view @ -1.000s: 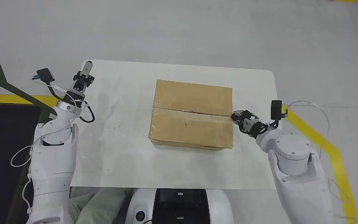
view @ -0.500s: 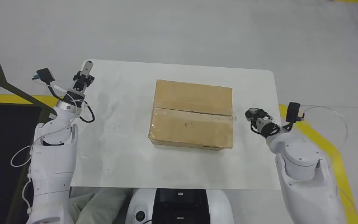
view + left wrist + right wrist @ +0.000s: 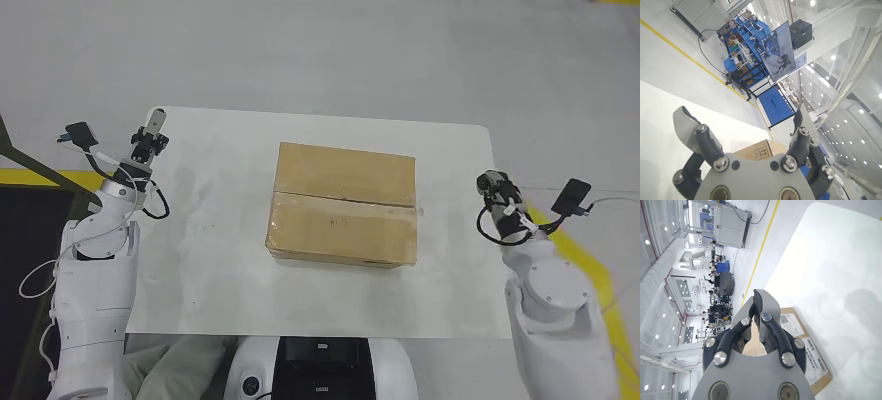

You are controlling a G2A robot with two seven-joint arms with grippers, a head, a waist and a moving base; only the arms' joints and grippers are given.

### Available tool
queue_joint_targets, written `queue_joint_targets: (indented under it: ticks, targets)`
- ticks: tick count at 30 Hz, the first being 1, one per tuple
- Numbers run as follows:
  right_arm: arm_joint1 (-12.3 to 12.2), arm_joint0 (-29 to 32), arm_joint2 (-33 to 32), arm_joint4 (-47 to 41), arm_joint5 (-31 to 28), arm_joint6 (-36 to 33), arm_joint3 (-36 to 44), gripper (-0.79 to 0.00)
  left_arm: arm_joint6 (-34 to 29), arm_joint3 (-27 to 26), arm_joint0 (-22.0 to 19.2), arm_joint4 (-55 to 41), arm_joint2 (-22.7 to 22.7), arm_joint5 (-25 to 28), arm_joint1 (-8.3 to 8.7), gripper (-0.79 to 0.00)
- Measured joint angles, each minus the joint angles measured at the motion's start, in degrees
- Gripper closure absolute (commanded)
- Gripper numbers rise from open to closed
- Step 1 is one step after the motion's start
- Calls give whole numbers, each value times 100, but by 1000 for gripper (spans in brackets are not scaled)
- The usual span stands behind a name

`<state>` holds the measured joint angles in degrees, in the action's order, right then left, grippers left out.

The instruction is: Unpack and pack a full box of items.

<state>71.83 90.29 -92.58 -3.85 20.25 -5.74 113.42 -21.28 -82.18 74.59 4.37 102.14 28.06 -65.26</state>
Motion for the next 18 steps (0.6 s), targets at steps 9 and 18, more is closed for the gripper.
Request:
queue_joint_targets:
  ticks: [9,18]
  targets:
    - [-16,-55,-292,13,-525,-47,-159,-299,0,0,0,0,0,0,0,-785]
    - [-13,-154,-301,82,-719,9,-251,-577,0,0,0,0,0,0,0,-784]
